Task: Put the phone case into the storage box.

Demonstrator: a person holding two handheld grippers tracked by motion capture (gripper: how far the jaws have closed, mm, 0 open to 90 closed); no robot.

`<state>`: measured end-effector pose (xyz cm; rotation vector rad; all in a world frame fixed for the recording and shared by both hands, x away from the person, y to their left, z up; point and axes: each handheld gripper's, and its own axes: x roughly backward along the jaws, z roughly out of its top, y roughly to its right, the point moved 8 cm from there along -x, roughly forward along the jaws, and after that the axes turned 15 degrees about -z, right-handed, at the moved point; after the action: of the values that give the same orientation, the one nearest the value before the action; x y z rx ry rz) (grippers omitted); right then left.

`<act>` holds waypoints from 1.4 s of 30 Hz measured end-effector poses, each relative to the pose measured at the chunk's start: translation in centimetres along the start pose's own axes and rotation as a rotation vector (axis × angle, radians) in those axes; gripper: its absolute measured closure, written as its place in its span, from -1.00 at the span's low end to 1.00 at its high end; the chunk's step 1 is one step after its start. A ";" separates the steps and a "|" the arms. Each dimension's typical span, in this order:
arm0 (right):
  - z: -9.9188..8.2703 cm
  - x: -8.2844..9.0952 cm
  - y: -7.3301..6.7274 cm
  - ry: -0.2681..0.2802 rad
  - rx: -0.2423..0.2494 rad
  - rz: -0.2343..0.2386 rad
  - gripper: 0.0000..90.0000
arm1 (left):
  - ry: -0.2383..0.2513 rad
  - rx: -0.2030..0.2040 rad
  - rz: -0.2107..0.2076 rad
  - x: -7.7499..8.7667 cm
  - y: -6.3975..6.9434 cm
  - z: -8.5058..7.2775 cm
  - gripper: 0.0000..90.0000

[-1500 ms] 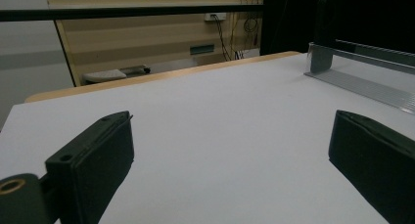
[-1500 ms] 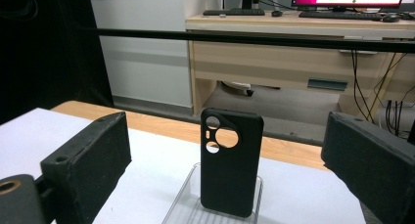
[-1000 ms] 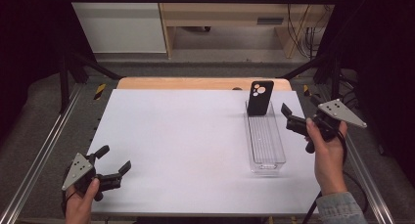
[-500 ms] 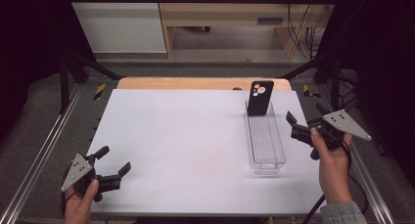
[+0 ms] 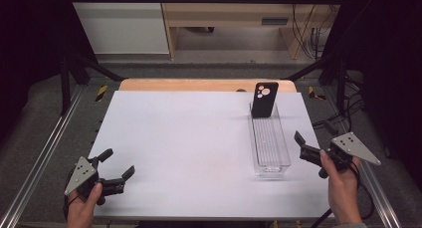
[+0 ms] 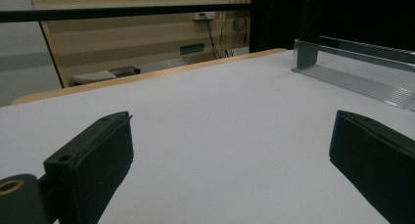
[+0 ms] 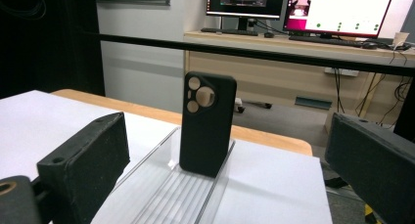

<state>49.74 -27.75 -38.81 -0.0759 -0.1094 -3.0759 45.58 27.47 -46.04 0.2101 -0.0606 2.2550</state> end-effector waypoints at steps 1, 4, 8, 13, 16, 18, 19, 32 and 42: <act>-0.3 0.1 -0.1 -0.002 -0.001 0.006 -0.94 | -0.001 -0.001 -0.001 0.0 0.0 0.0 -0.94; -1.1 0.6 -0.3 0.000 -0.009 0.014 -0.94 | -0.005 -0.003 -0.001 -0.1 0.0 0.0 -0.94; -2.2 1.0 -0.5 -0.007 -0.022 0.026 -0.94 | -0.004 -0.009 -0.004 0.0 0.0 0.0 -0.94; -3.2 1.4 -0.7 -0.008 -0.033 0.036 -0.94 | -0.004 -0.027 -0.014 0.1 0.1 0.0 -0.94; -3.8 1.5 -0.9 -0.015 -0.039 0.043 -0.94 | 0.001 -0.030 -0.018 0.2 0.1 0.0 -0.94; -4.2 1.6 -1.0 -0.020 -0.044 0.046 -0.94 | 0.000 -0.028 -0.019 0.2 0.1 0.0 -0.94; -4.3 1.6 -1.0 -0.020 -0.047 0.048 -0.94 | 0.000 -0.028 -0.020 0.2 0.1 0.0 -0.94; -5.3 2.1 -2.7 -0.024 -0.059 0.113 -0.94 | 0.006 -0.029 -0.020 0.3 -0.1 0.0 -0.94; -5.5 2.0 -3.6 -0.023 -0.050 0.142 -0.95 | 0.008 -0.032 -0.027 0.2 0.0 0.0 -0.94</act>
<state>47.22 -24.69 -44.39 -0.1167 -0.0271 -2.9368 45.46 27.66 -45.97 0.1840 -0.0897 2.2266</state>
